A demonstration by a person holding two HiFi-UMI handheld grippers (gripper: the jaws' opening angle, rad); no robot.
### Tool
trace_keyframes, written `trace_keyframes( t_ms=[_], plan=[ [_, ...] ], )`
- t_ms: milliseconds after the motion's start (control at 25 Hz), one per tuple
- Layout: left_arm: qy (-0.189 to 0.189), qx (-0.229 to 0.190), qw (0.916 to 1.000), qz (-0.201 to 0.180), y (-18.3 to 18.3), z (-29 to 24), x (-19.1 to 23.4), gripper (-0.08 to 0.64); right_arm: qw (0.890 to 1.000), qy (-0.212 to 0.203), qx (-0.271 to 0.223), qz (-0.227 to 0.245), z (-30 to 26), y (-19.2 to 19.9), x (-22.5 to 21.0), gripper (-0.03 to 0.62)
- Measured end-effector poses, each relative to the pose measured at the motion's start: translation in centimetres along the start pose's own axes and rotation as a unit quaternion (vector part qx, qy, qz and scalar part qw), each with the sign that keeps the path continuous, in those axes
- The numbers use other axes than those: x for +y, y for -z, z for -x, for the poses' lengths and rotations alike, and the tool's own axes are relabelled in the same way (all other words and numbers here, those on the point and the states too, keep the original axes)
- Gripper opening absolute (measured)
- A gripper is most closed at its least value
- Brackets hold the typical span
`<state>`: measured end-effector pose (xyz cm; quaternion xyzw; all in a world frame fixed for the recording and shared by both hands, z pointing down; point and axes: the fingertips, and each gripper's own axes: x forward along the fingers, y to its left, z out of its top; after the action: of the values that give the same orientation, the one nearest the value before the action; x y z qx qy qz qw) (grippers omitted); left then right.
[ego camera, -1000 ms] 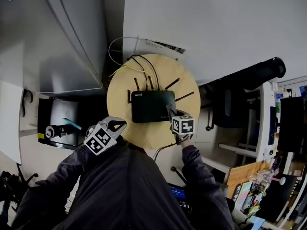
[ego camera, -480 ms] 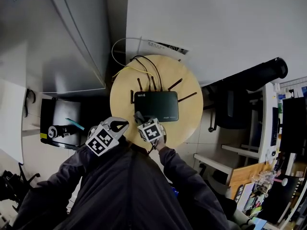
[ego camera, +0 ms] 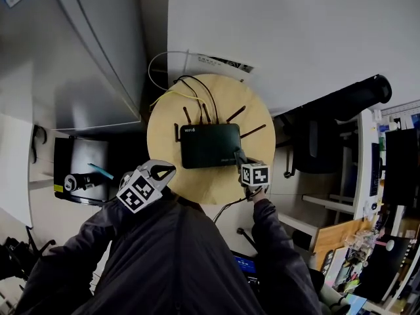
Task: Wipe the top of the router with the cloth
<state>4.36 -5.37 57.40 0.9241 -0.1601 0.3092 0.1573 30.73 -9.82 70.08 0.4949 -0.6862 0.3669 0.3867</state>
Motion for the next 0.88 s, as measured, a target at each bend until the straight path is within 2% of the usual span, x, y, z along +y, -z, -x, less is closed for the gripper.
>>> trace_keyframes(
  t_ms=[80, 240, 400, 600, 720, 880],
  plan=[
    [0.003, 0.002, 1.0, -0.002, -0.1, -0.2, -0.1, 0.0, 1.0, -0.009, -0.002, -0.009, 0.0, 0.0, -0.1, 0.038],
    [0.006, 0.006, 1.0, -0.005, -0.2, -0.5, -0.2, 0.0, 1.0, 0.003, 0.005, 0.025, -0.1, -0.4, 0.6, 0.038],
    [0.014, 0.006, 0.9997, -0.016, -0.8, -0.6, -0.8, 0.0, 0.996, -0.049, -0.045, 0.055, 3.0, -2.8, 5.1, 0.038],
    [0.016, -0.021, 0.9992, -0.03, -3.3, 0.8, -1.3, 0.0, 0.981, -0.125, -0.103, 0.107, 10.3, -4.9, 13.3, 0.038],
    [0.017, -0.035, 0.9986, -0.035, -4.3, 1.2, -1.6, 0.0, 0.976, -0.133, -0.125, 0.121, 12.7, -4.9, 15.3, 0.037],
    [0.028, -0.032, 0.9985, -0.034, -4.0, 0.8, -2.2, 0.0, 0.975, -0.133, -0.13, 0.124, 13.0, -4.6, 16.1, 0.035]
  ],
)
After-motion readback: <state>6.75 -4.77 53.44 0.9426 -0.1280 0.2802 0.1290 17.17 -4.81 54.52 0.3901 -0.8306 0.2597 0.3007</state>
